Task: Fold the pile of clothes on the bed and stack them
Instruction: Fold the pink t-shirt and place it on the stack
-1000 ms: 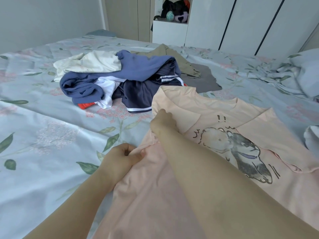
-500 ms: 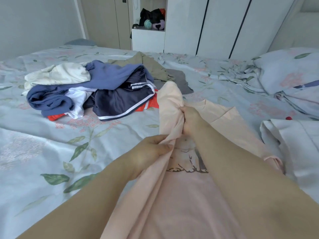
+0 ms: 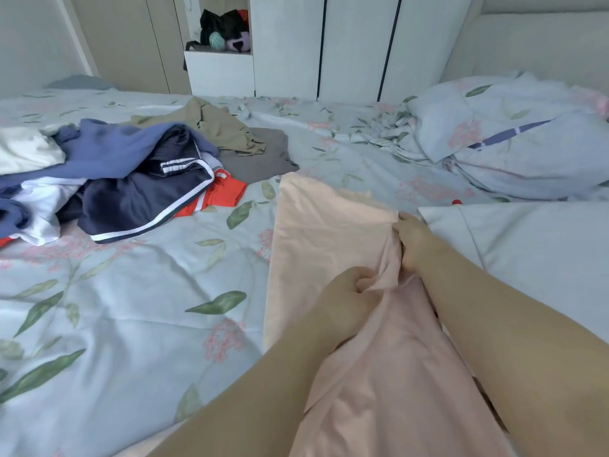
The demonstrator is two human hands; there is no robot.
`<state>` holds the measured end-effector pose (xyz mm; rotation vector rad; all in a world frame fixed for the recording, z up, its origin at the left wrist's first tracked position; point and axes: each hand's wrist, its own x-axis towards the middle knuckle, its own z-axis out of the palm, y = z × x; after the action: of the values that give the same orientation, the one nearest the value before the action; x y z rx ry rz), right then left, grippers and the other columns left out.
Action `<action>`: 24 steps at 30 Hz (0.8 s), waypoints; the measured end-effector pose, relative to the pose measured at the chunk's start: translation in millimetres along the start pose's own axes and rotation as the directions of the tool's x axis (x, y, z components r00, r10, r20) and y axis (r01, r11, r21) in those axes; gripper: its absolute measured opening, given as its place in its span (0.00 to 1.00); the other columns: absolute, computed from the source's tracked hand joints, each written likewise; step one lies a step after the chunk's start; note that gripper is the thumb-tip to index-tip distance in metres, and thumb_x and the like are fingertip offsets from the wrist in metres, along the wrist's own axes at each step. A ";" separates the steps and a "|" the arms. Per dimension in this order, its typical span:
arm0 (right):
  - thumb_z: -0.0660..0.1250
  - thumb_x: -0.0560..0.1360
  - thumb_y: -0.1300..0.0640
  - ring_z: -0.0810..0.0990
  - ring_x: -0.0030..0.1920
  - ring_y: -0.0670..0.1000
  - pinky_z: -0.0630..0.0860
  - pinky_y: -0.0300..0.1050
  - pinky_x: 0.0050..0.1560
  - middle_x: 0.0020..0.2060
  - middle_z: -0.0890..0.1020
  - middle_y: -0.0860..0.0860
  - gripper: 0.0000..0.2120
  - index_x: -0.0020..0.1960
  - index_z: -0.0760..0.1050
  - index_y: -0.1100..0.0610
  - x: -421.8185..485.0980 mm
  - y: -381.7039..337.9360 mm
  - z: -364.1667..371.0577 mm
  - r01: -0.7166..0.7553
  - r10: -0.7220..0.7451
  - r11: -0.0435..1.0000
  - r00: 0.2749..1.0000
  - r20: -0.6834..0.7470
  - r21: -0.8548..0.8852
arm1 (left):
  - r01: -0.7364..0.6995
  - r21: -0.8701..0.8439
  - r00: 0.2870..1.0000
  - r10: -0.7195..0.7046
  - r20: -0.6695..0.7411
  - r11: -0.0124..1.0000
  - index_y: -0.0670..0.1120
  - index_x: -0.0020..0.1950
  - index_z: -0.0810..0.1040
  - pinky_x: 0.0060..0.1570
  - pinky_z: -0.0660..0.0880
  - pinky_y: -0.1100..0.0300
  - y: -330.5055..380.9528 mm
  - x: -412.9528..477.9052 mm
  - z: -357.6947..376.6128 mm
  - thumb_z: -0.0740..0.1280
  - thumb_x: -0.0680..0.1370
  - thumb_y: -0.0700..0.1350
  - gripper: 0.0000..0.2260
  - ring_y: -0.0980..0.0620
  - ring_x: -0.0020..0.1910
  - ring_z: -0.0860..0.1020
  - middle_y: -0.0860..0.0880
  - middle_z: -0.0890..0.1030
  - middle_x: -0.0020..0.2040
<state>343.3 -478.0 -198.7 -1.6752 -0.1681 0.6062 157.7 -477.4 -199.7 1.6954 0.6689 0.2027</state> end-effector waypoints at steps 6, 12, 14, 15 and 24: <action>0.66 0.73 0.61 0.78 0.53 0.58 0.74 0.52 0.56 0.54 0.78 0.61 0.17 0.60 0.73 0.65 -13.7 26.4 -6.7 -0.069 0.069 0.993 0.998 -0.002 -0.092 | 0.045 0.341 0.999 -0.037 -0.030 0.939 0.50 0.57 0.74 0.46 0.69 0.64 -6.5 -24.9 -10.2 0.65 0.77 0.50 0.09 0.54 0.47 0.73 0.55 0.75 0.45; 0.65 0.73 0.67 0.75 0.32 0.54 0.74 0.46 0.34 0.34 0.76 0.58 0.05 0.41 0.71 0.59 -100.1 40.4 -22.5 -0.063 0.065 0.994 0.998 0.012 -0.088 | 0.126 0.633 0.986 -0.166 0.005 0.764 0.49 0.52 0.76 0.49 0.70 0.61 -7.1 -84.5 -38.6 0.64 0.76 0.57 0.13 0.53 0.49 0.74 0.55 0.75 0.45; 0.66 0.72 0.65 0.73 0.28 0.52 0.71 0.41 0.29 0.33 0.75 0.58 0.07 0.47 0.69 0.59 -125.3 45.7 -25.5 -0.063 0.068 0.990 0.997 0.033 -0.126 | 0.144 0.713 0.970 -0.242 0.038 0.686 0.48 0.59 0.75 0.52 0.69 0.60 -10.3 -102.9 -48.9 0.64 0.76 0.59 0.18 0.50 0.55 0.73 0.51 0.75 0.55; 0.67 0.72 0.64 0.73 0.27 0.52 0.72 0.40 0.27 0.33 0.75 0.58 0.11 0.51 0.67 0.58 -136.8 48.5 -27.0 -0.068 0.074 0.989 0.996 0.042 -0.134 | 0.160 0.741 0.963 -0.268 0.028 0.652 0.48 0.61 0.74 0.53 0.69 0.59 -11.4 -111.5 -53.5 0.64 0.75 0.60 0.21 0.49 0.58 0.73 0.50 0.75 0.58; 0.57 0.80 0.58 0.73 0.32 0.51 0.70 0.42 0.32 0.36 0.75 0.55 0.05 0.55 0.68 0.57 -213.4 58.4 -45.5 -0.156 0.170 0.983 0.971 0.168 -0.093 | 0.040 0.708 0.996 -0.082 0.025 0.706 0.47 0.37 0.71 0.34 0.64 0.62 10.9 -163.8 -45.9 0.67 0.75 0.49 0.11 0.55 0.35 0.69 0.52 0.70 0.36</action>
<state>170.7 -623.3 -188.0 -1.7225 -0.1835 0.8822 5.3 -526.9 -141.6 2.4062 0.8226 -0.1854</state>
